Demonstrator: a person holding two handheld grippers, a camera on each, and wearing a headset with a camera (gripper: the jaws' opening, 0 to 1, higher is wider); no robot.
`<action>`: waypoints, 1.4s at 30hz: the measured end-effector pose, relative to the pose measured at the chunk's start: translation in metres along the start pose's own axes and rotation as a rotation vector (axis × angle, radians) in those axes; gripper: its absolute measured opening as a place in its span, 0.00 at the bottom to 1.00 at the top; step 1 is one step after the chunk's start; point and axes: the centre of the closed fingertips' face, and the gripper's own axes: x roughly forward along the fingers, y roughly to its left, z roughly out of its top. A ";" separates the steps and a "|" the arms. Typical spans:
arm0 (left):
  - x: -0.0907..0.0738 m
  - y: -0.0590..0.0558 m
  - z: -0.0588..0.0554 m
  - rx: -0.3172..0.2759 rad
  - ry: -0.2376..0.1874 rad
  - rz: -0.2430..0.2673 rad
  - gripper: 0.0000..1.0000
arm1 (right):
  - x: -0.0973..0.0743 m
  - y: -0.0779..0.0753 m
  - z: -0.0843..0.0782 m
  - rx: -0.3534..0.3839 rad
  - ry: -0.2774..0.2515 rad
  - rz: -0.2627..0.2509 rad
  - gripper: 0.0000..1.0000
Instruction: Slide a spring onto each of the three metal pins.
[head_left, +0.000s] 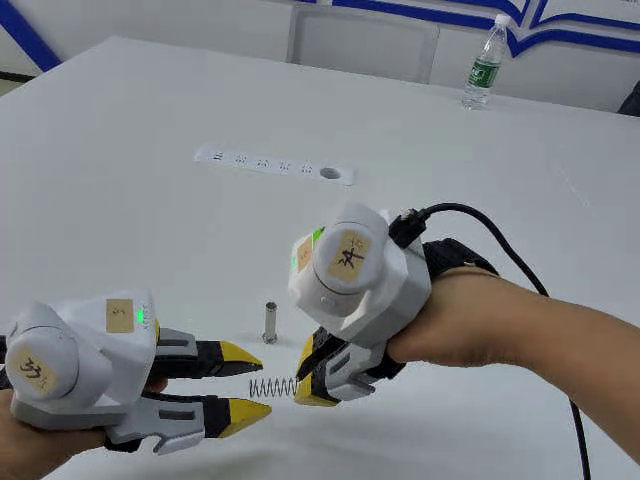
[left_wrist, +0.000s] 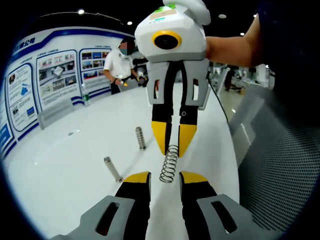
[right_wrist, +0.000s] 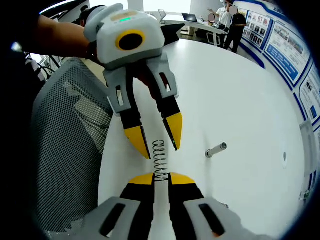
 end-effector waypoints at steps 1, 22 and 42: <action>0.000 -0.001 0.000 0.004 0.001 -0.004 0.22 | 0.000 0.000 0.000 -0.005 0.003 0.002 0.11; 0.007 -0.015 0.004 0.030 -0.002 -0.065 0.10 | 0.000 0.007 -0.008 -0.034 0.015 0.025 0.12; 0.005 -0.015 0.010 0.013 -0.028 -0.060 0.10 | -0.007 0.006 0.000 -0.030 -0.031 0.015 0.12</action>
